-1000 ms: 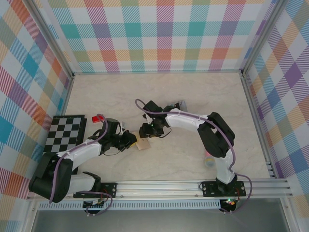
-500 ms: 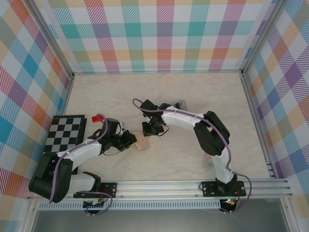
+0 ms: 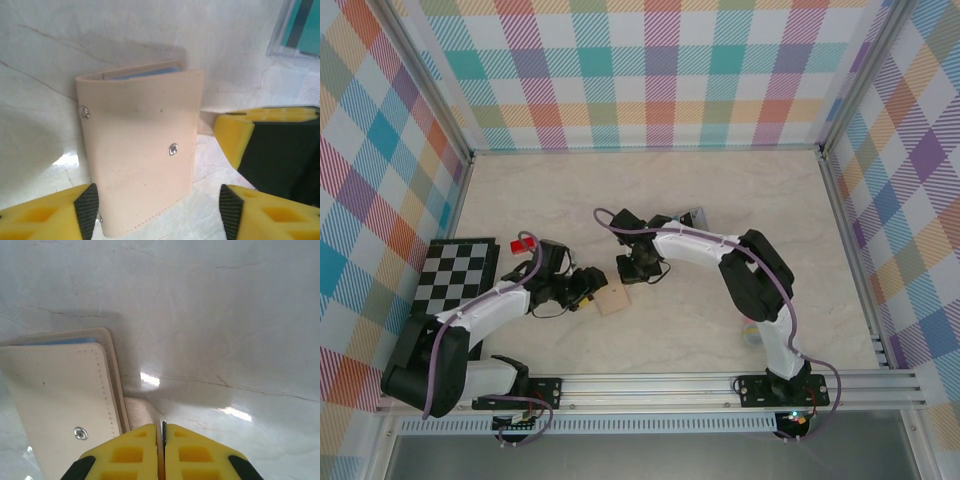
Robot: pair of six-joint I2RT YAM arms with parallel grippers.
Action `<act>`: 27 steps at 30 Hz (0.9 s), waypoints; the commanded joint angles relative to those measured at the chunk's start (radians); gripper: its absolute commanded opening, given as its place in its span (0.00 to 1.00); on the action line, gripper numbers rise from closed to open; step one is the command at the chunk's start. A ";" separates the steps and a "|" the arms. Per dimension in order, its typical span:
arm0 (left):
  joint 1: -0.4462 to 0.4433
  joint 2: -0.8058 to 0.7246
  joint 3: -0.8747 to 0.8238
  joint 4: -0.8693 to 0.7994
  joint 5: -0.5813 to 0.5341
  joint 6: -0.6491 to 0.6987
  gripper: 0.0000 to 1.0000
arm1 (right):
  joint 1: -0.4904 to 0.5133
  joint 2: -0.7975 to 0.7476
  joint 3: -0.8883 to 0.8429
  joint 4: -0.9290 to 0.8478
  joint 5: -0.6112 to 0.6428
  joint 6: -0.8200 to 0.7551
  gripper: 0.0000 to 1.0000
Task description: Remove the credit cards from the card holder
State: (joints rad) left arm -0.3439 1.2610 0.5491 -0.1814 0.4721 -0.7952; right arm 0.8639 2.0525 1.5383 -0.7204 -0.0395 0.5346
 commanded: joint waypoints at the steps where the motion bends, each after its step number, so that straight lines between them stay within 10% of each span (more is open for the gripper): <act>1: 0.038 -0.036 0.049 -0.105 -0.024 0.041 0.78 | -0.003 -0.115 -0.017 -0.062 0.080 -0.049 0.05; 12: 0.097 -0.116 0.117 -0.351 -0.299 0.014 0.99 | 0.001 -0.181 -0.072 0.102 -0.218 0.045 0.02; 27: 0.127 -0.244 0.115 -0.483 -0.383 0.033 1.00 | 0.015 -0.150 -0.012 0.114 -0.231 0.080 0.01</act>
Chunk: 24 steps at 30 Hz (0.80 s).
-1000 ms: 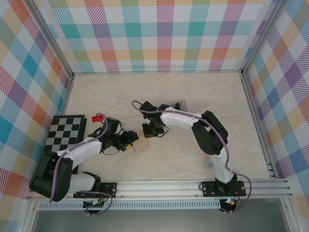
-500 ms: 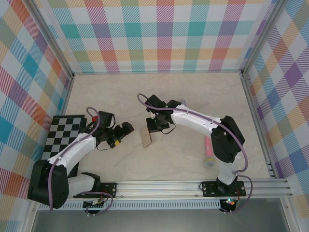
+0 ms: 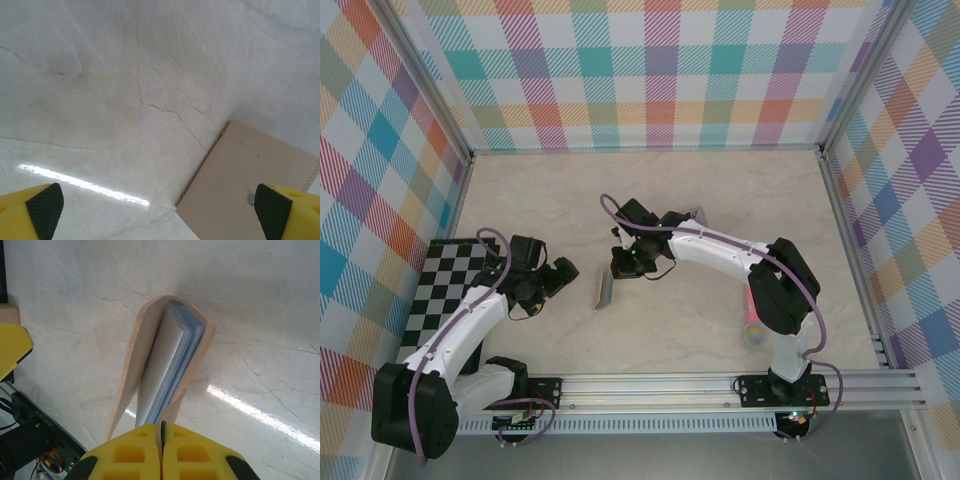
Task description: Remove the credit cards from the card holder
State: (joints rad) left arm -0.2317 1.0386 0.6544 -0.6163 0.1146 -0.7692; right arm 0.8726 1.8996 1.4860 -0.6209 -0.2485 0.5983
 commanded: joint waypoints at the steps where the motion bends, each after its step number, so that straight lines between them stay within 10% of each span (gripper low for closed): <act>1: 0.015 -0.025 0.011 -0.050 -0.026 0.007 1.00 | 0.006 -0.001 0.040 0.017 -0.021 0.016 0.01; 13: 0.017 -0.045 0.055 -0.147 -0.123 0.036 1.00 | 0.006 0.028 0.055 0.112 -0.137 0.020 0.02; 24: 0.017 -0.069 0.023 -0.079 -0.006 0.051 0.99 | 0.002 0.034 0.058 -0.012 0.048 -0.012 0.00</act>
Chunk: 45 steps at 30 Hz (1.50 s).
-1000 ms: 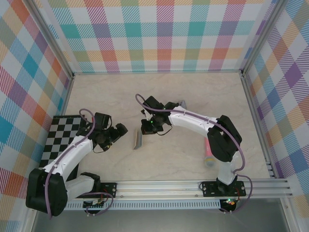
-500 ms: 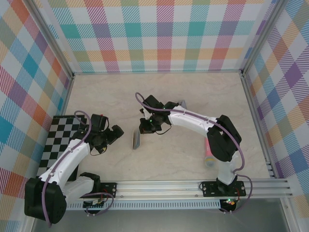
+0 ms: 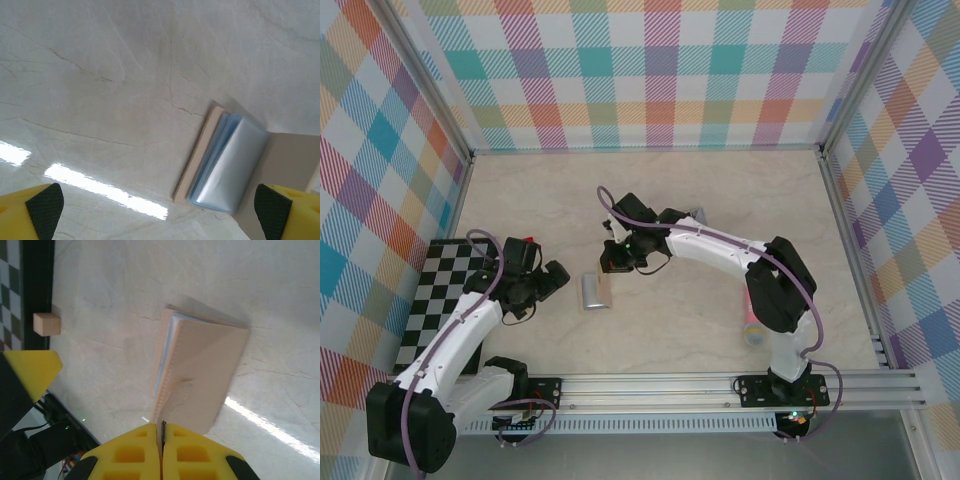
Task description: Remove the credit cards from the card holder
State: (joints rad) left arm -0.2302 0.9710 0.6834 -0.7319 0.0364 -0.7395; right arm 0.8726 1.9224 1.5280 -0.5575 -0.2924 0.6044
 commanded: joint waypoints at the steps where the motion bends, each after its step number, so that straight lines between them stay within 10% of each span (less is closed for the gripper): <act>1: 0.015 0.002 -0.016 0.069 0.113 0.026 0.99 | -0.004 0.007 0.006 -0.097 0.125 -0.022 0.00; 10: 0.010 0.121 -0.047 0.277 0.410 0.033 0.91 | -0.066 -0.048 -0.123 -0.187 0.253 -0.062 0.01; 29: -0.090 0.412 0.061 0.345 0.492 0.104 0.55 | -0.101 -0.007 -0.178 -0.188 0.279 -0.058 0.01; 45: -0.132 0.528 0.096 0.369 0.454 0.112 0.64 | -0.103 0.015 -0.179 -0.174 0.259 -0.054 0.01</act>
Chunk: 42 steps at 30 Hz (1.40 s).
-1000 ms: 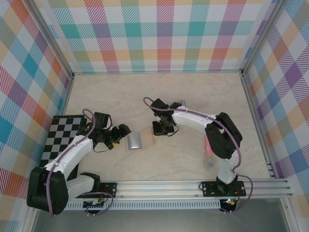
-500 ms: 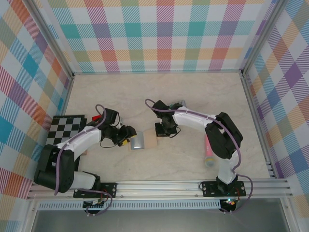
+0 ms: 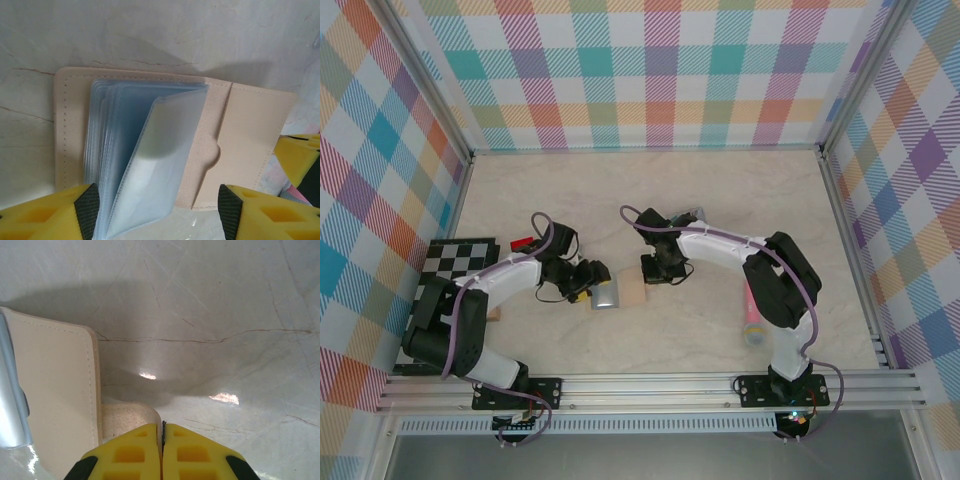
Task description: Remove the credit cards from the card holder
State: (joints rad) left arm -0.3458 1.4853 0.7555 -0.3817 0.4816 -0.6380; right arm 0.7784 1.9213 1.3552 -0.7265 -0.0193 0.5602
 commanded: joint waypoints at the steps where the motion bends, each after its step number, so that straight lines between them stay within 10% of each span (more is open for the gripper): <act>1: -0.018 0.015 0.023 0.021 0.011 0.010 0.64 | -0.008 0.018 -0.007 -0.004 -0.016 -0.008 0.01; 42: -0.114 -0.006 0.033 0.221 0.136 -0.066 0.64 | -0.008 -0.022 -0.046 0.026 -0.026 0.023 0.03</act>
State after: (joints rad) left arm -0.4313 1.4891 0.7658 -0.2165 0.6037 -0.6762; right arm 0.7776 1.9224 1.3331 -0.7029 -0.0376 0.5648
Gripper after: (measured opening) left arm 0.650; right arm 0.056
